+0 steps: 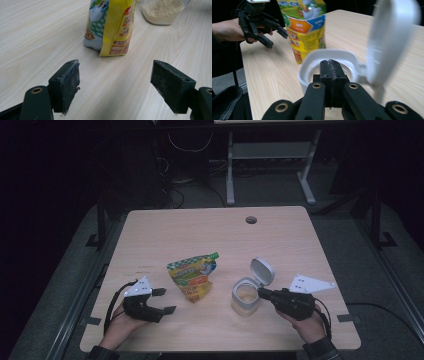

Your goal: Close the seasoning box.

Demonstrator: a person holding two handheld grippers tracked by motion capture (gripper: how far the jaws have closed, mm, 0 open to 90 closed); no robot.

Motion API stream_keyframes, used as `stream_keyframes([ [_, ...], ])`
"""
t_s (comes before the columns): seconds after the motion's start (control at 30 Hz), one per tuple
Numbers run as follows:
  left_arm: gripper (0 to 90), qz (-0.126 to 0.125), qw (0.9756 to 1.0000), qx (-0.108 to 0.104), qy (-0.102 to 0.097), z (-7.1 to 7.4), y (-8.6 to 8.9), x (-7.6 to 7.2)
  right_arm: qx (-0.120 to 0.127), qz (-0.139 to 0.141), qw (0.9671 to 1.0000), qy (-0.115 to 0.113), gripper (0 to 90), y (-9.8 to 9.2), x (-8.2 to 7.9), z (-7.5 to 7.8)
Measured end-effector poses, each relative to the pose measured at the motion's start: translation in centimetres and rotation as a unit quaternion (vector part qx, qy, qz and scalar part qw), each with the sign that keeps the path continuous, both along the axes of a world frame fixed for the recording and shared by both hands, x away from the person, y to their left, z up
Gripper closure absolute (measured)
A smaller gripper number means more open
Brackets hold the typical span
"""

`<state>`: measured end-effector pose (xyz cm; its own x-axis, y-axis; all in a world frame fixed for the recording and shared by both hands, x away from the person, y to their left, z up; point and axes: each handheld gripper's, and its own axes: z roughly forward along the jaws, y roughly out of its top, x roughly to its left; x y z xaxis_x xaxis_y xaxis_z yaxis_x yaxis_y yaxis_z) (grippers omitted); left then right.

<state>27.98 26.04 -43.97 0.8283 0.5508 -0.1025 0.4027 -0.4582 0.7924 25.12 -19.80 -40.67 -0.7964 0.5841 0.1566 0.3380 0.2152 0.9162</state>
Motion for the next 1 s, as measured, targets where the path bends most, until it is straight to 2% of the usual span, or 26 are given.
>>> stream_keyframes([
  [0.07,22.6,0.002,1.0000,0.001,0.000,-0.1,0.0,0.0,-0.010,-0.011,0.9999,-0.001,90.0,-0.8,-0.1,-0.1],
  [0.27,21.6,0.008,1.0000,-0.001,-0.002,-0.2,0.2,0.2,-0.007,-0.038,0.9992,0.003,89.9,-3.1,0.4,-0.3],
  [0.5,21.3,0.009,0.9999,-0.005,0.002,-0.7,0.3,0.6,0.002,-0.065,0.9979,0.003,90.0,-3.9,1.6,-0.8],
  [0.7,20.8,0.010,0.9999,-0.007,0.002,-0.7,0.3,0.6,0.026,-0.062,0.9978,0.000,89.9,-3.9,2.3,-0.5],
  [1.0,20.8,0.007,1.0000,-0.004,0.005,-0.7,0.2,0.6,0.035,-0.051,0.9981,-0.009,89.9,-3.5,2.0,0.1],
])
